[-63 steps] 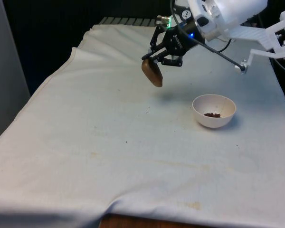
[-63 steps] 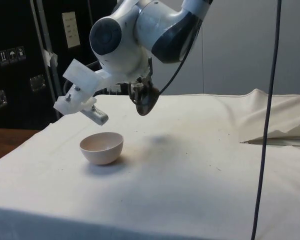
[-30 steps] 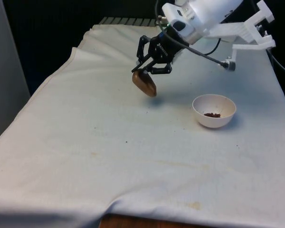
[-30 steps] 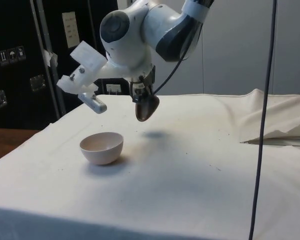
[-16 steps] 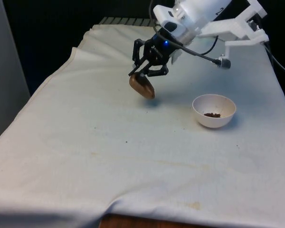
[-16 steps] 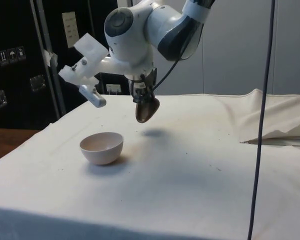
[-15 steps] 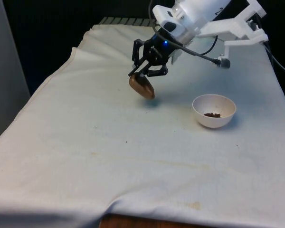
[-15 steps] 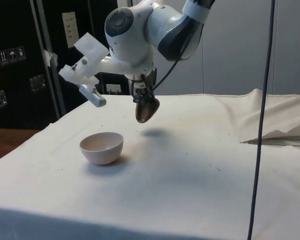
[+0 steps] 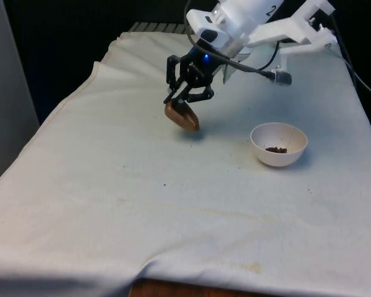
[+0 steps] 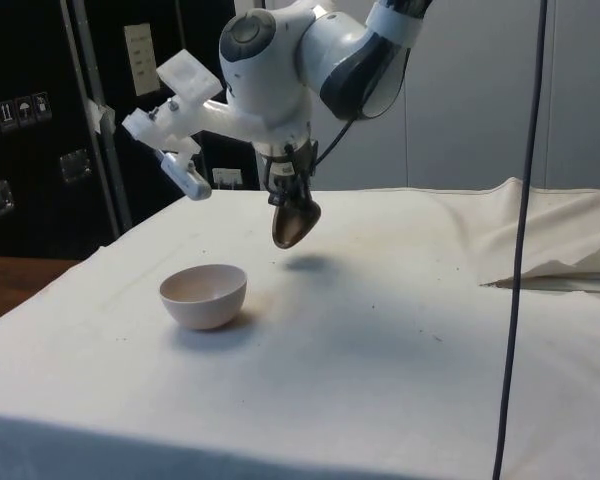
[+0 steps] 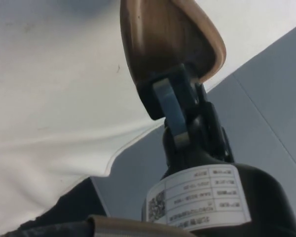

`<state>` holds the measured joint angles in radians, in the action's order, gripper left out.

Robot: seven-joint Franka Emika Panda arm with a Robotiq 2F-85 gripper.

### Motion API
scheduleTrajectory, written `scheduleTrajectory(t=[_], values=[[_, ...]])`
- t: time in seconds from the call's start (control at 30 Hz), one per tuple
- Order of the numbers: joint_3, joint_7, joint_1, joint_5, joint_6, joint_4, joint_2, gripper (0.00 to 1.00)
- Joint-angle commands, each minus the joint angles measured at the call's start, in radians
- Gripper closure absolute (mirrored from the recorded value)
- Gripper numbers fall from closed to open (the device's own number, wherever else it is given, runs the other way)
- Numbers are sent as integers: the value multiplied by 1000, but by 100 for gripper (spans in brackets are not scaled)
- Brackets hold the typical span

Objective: Pour the coffee beans from the cup into the bowl.

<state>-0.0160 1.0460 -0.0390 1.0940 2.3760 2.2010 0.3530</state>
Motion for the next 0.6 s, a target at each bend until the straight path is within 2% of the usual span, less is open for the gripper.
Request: scheduleTrajectory(t=[0.0,0.23,0.27,0.3,0.47,0.5,0.53,0.57], values=[[2,-19,-9,-23,24,5,0,100],[-6,-44,-10,-84,50,8,1,100],[-10,-31,0,-70,28,3,0,100],[-7,-46,-10,-91,52,8,2,100],[-11,-52,-10,-118,70,9,6,100],[-17,-39,0,-103,52,5,4,100],[-13,-55,-9,-130,78,10,7,100],[-14,-56,-10,-136,82,10,8,100]])
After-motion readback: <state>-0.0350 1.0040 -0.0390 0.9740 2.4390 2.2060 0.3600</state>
